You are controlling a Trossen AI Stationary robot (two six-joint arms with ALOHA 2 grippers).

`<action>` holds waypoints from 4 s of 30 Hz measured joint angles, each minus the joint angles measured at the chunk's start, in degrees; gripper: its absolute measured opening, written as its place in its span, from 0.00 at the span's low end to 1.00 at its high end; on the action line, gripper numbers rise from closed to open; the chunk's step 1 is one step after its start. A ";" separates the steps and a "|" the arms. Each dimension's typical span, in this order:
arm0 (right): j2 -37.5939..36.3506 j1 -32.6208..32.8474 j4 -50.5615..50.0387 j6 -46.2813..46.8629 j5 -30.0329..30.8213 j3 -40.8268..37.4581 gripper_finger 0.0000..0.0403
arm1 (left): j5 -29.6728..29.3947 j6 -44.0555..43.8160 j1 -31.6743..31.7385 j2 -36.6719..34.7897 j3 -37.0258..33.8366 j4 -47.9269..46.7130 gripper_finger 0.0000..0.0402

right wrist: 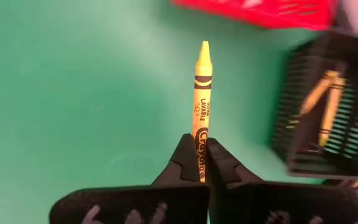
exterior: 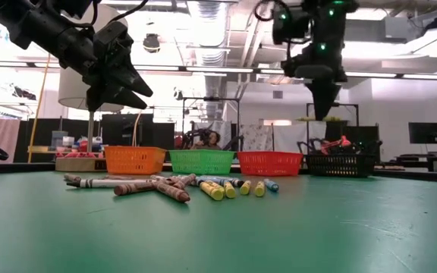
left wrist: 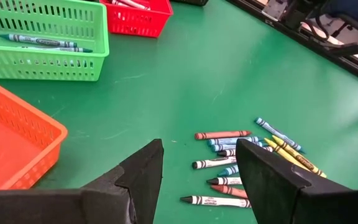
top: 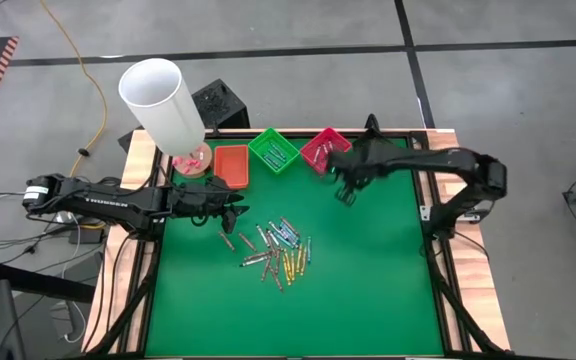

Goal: Sort crayons
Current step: Put the yellow/green crayon into the black bin, then put the brown crayon into the orange bin

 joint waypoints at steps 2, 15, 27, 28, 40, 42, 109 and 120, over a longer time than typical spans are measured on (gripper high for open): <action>-2.02 -4.42 1.79 -0.69 1.06 -1.41 0.00 | -0.02 0.04 -0.02 0.01 0.00 0.01 0.48; 0.54 -25.12 14.74 -6.93 2.39 -7.38 0.00 | -0.01 0.21 -0.02 -0.01 0.00 -0.17 0.48; 10.02 -29.57 18.05 -10.62 -0.85 -7.38 0.00 | 0.01 0.13 0.00 -0.01 0.00 -2.42 0.48; 10.44 -29.57 18.09 -11.24 -0.84 -7.38 0.00 | 0.01 0.12 0.00 -0.01 0.00 -2.55 0.48; 11.52 -30.97 17.86 -12.69 -1.21 -7.36 0.15 | 0.01 -0.01 0.01 -0.01 0.00 -2.62 0.48; 11.54 -31.08 17.90 -12.89 -1.26 -7.36 0.18 | 0.01 -0.01 -0.02 -0.01 0.00 -2.59 0.48; 13.62 28.59 43.69 -48.57 -9.40 -7.32 0.24 | 1.06 -0.02 0.00 -0.01 0.02 -1.01 0.48; 12.88 28.55 39.74 -35.97 -8.03 -2.93 0.24 | 7.34 4.38 -2.49 0.02 0.04 -11.11 0.48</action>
